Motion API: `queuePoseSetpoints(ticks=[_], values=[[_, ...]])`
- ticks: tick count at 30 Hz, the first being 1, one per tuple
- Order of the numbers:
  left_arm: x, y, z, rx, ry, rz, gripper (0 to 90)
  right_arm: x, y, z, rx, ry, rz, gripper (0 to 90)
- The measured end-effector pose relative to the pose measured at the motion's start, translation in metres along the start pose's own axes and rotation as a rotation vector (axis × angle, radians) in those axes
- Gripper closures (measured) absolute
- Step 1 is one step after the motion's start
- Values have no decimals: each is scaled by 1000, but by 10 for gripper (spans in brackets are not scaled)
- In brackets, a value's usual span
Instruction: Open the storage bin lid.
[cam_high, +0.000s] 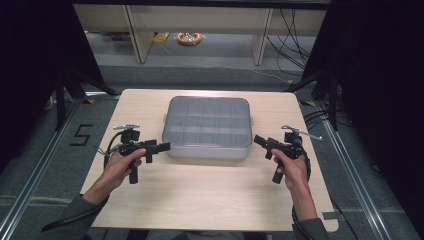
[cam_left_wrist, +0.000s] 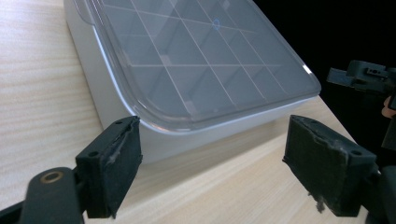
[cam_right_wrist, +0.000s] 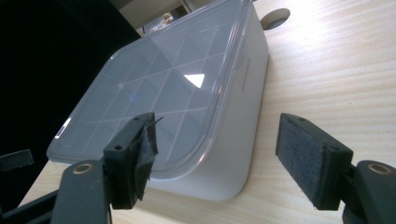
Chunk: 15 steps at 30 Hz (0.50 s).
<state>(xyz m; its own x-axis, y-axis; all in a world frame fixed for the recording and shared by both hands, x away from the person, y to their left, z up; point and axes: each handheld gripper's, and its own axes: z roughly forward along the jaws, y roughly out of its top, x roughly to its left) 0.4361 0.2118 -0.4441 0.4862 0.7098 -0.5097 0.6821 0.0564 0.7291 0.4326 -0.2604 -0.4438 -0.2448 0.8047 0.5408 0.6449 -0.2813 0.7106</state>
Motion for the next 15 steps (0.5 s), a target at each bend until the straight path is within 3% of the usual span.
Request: queuePoseSetpoints(ticks=[2,3,4,5,6,7,8,9,12,13,14,15], values=[[2,5,1,2,-5,-2,182,1,2,1,9,3,22,307],[4,9,2,7,-12,4,182,-3,5,5,-3,19,-20,310],[4,9,2,7,-12,4,181,-3,5,5,-3,19,-20,310],[5,14,2,9,-21,-10,179,1,8,6,7,10,27,312],[5,14,2,9,-21,-10,177,1,8,6,7,10,27,312],[5,16,3,1,-20,-9,177,-2,10,9,-3,7,-27,314],[5,18,5,2,-24,-5,174,-3,12,11,-8,-3,-35,315],[7,23,8,21,-34,-6,162,0,14,15,10,-4,9,319],[12,27,12,14,-21,-32,162,-1,19,21,24,-12,27,328],[15,29,14,15,-21,-39,162,-5,21,24,7,-16,-24,330],[18,31,16,19,-21,-50,162,-5,21,24,7,-16,-24,330],[23,35,18,16,-29,-78,163,-1,24,25,32,-15,39,331]])
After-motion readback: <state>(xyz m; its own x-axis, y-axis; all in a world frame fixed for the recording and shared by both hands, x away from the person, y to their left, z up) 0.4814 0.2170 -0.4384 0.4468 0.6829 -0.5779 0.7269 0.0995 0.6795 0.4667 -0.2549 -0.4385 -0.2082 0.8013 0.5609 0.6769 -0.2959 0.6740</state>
